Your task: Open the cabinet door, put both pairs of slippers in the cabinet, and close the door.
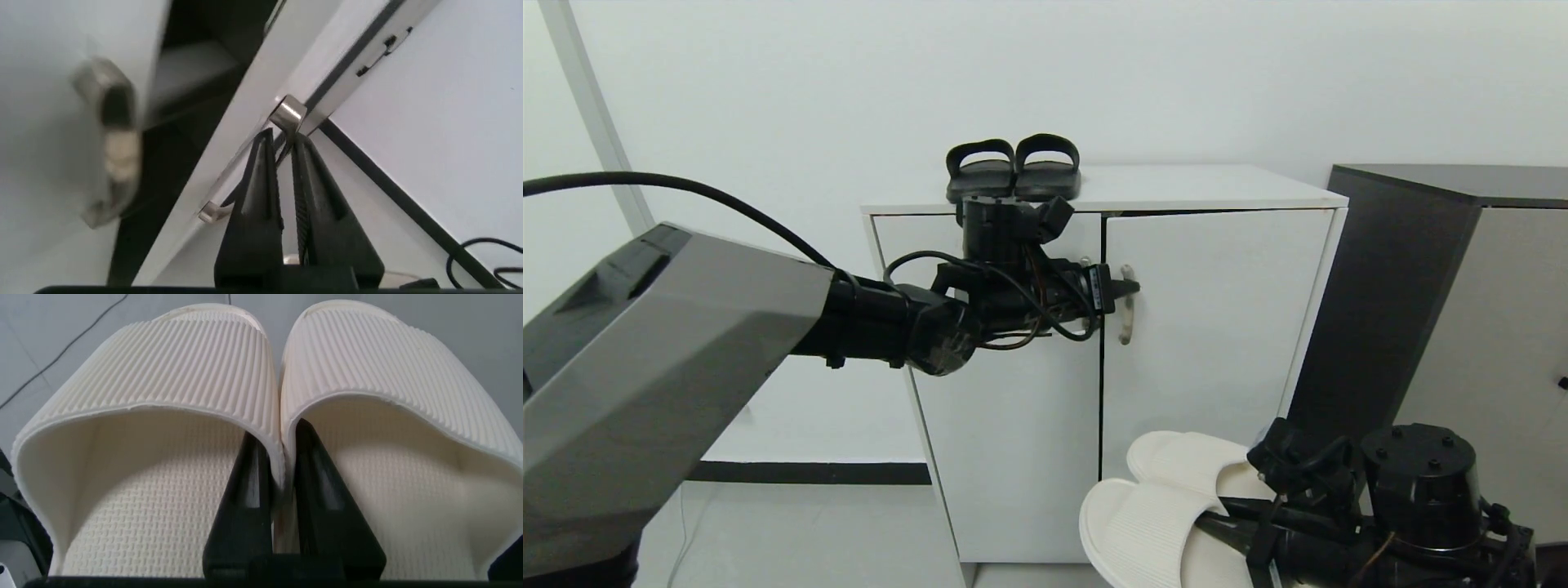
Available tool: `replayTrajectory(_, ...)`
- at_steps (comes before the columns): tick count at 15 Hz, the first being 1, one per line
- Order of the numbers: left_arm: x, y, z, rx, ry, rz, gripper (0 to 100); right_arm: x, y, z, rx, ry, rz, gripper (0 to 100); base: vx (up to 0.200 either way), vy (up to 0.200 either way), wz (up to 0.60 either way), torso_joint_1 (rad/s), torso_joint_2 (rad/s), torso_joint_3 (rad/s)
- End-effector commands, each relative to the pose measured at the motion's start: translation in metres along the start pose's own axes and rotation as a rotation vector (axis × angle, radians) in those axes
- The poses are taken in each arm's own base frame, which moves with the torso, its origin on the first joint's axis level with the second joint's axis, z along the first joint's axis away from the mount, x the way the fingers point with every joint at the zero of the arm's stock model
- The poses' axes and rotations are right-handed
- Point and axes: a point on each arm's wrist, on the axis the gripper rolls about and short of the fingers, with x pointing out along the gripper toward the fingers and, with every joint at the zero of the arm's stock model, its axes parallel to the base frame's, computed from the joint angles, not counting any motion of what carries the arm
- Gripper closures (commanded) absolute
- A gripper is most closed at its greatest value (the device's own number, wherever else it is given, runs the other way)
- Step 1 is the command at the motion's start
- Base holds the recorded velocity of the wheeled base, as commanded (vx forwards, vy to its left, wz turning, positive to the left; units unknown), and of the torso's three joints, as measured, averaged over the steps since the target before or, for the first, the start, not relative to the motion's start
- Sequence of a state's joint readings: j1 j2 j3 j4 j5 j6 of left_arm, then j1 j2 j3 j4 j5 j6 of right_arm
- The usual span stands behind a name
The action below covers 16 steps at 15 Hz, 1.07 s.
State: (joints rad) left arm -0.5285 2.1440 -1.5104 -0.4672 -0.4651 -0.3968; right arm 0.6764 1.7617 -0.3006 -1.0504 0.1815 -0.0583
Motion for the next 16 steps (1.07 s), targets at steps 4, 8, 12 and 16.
replayTrajectory(4,-0.029,-0.022,-0.007,0.009,-0.004,-0.022,100,-0.002,0.003,-0.001,-0.012,-0.002,0.023,100,0.000,0.000,0.00,0.000,0.00,0.000)
replayTrajectory(8,-0.053,-0.033,-0.012,0.015,-0.014,-0.028,100,-0.002,0.005,-0.002,-0.014,0.006,0.032,100,0.000,0.000,0.00,0.000,0.00,0.000)
replayTrajectory(12,-0.071,-0.033,-0.012,0.018,-0.038,-0.013,100,-0.003,0.009,-0.003,-0.027,0.007,0.045,100,0.000,0.000,0.00,0.000,0.00,0.000)
replayTrajectory(16,-0.066,-0.017,-0.009,-0.026,-0.049,0.019,100,-0.004,0.010,-0.004,-0.041,0.004,0.049,100,0.000,0.000,0.00,0.000,0.00,0.000)
